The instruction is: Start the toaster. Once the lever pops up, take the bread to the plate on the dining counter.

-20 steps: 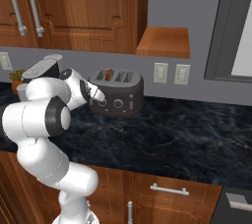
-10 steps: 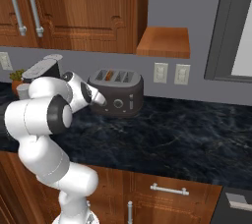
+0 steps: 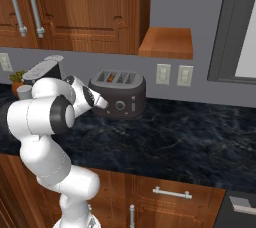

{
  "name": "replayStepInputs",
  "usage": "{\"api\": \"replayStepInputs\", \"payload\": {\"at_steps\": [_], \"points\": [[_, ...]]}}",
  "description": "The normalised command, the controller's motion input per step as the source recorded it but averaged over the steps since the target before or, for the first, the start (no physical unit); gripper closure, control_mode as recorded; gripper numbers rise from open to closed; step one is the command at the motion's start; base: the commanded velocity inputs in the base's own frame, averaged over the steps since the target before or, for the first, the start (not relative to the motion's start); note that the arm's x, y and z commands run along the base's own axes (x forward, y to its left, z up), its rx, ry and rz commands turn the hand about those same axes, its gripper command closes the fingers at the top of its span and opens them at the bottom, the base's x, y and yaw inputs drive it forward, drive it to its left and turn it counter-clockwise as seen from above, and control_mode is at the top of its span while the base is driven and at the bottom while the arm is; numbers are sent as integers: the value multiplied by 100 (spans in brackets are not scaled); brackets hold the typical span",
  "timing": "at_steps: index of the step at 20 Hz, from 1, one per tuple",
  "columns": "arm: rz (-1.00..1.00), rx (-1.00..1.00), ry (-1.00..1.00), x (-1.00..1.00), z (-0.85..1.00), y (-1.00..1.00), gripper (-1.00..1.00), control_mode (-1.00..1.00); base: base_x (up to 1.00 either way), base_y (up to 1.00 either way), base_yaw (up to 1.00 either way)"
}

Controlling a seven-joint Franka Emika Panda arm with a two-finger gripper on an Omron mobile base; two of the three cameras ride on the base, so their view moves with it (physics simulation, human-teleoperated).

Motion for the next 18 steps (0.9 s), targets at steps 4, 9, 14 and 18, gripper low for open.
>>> {"api": "replayStepInputs", "payload": {"at_steps": [4,9,14,18], "points": [[0,0,0,0,-14,0,-100,-100,0,0,0],[0,0,0,0,-14,0,-100,-100,0,0,0],[0,0,0,0,-13,0,-100,-100,0,0,0],[0,0,-3,0,2,0,-100,-100,0,0,0]]}}
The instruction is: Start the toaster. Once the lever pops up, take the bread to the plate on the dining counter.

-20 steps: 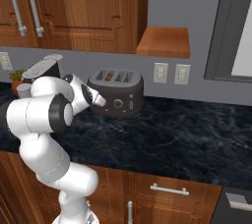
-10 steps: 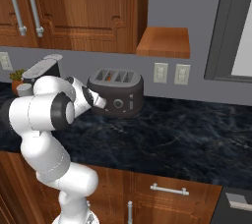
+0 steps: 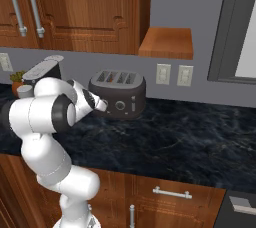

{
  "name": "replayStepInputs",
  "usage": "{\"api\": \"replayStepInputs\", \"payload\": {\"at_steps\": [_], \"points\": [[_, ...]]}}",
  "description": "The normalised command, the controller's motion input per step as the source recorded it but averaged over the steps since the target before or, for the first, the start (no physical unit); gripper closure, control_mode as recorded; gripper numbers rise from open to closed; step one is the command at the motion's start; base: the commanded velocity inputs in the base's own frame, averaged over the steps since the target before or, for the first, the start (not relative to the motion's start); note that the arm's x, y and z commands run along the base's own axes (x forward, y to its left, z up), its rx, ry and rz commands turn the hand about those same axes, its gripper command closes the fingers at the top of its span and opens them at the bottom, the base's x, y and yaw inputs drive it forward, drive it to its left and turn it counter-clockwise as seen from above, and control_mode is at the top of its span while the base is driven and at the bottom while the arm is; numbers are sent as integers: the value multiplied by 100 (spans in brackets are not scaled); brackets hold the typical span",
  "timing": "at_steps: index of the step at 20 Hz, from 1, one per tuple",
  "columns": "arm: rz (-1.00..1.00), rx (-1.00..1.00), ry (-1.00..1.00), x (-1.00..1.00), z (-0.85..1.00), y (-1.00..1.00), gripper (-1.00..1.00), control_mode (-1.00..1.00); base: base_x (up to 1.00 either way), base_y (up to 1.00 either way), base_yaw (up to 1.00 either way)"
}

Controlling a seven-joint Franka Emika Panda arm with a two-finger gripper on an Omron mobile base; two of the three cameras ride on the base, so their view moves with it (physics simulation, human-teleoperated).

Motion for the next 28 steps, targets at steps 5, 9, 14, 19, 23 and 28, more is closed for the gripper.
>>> {"api": "replayStepInputs", "payload": {"at_steps": [5,9,14,19,23,28], "points": [[0,0,-4,0,36,0,-100,-100,0,0,0],[0,0,-2,0,40,0,-100,-100,0,0,0],[0,0,-2,0,34,-7,-100,-100,0,0,0],[0,0,-2,0,23,-13,-100,-100,0,0,0],[0,0,-3,0,17,-8,-100,-100,0,0,0],[3,0,-8,0,17,-23,-100,-100,0,0,0]]}}
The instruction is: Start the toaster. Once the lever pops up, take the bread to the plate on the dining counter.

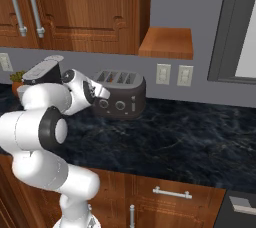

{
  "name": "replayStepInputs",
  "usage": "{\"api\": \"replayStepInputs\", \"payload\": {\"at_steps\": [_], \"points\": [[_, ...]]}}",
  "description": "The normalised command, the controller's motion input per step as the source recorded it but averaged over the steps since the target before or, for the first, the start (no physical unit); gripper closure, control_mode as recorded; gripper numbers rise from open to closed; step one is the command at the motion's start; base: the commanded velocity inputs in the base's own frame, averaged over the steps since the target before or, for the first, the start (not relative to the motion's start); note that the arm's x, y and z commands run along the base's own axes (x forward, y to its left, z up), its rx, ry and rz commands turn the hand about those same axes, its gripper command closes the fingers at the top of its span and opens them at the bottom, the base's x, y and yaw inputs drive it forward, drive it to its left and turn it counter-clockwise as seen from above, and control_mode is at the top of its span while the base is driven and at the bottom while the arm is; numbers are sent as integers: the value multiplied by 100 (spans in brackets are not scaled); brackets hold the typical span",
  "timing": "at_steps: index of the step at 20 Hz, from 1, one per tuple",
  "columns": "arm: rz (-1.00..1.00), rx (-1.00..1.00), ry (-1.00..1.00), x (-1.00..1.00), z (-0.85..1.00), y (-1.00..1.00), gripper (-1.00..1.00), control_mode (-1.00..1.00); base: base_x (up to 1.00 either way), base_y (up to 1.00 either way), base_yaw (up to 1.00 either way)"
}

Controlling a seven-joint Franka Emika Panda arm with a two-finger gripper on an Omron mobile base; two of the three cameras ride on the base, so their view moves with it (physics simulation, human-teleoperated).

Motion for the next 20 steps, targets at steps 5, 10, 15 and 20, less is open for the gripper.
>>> {"api": "replayStepInputs", "payload": {"at_steps": [5,10,15,20], "points": [[7,0,-9,0,23,-24,-100,-100,0,0,0],[13,0,-12,-2,29,-18,-100,-100,0,0,0],[12,0,-2,-1,35,-12,-100,-100,0,0,0],[11,0,0,0,46,-12,-100,-100,0,0,0]]}}
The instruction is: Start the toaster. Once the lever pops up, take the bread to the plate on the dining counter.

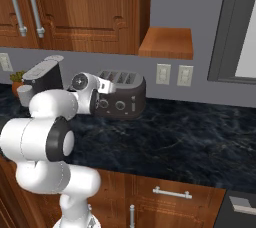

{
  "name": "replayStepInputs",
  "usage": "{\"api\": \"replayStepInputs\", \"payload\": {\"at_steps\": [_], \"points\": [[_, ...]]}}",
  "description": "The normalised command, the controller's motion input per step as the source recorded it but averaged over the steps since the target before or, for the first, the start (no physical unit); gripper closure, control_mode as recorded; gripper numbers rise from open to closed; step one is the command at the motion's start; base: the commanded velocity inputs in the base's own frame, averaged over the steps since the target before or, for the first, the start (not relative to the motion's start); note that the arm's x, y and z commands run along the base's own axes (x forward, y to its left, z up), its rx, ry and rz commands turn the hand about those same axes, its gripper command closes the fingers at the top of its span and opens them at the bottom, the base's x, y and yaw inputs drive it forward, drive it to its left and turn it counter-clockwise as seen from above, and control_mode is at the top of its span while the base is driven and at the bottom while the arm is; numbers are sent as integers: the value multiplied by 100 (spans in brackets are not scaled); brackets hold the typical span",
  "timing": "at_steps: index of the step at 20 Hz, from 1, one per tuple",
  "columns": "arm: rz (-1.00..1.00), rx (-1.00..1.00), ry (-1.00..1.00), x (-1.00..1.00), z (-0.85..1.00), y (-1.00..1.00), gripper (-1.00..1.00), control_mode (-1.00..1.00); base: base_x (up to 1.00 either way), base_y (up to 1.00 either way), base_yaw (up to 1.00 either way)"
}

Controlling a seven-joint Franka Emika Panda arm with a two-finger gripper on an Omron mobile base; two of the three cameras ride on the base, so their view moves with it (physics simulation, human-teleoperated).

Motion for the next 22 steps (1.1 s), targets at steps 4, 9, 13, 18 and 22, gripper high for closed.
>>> {"api": "replayStepInputs", "payload": {"at_steps": [4,9,13,18,22], "points": [[8,0,0,0,46,-6,-100,-100,0,0,0],[4,0,0,0,19,-4,-100,-100,0,0,0],[0,0,0,0,-1,0,-100,-100,0,0,0],[0,0,0,0,-2,0,-100,-100,0,0,0],[0,0,0,0,-1,1,-100,-100,0,0,0]]}}
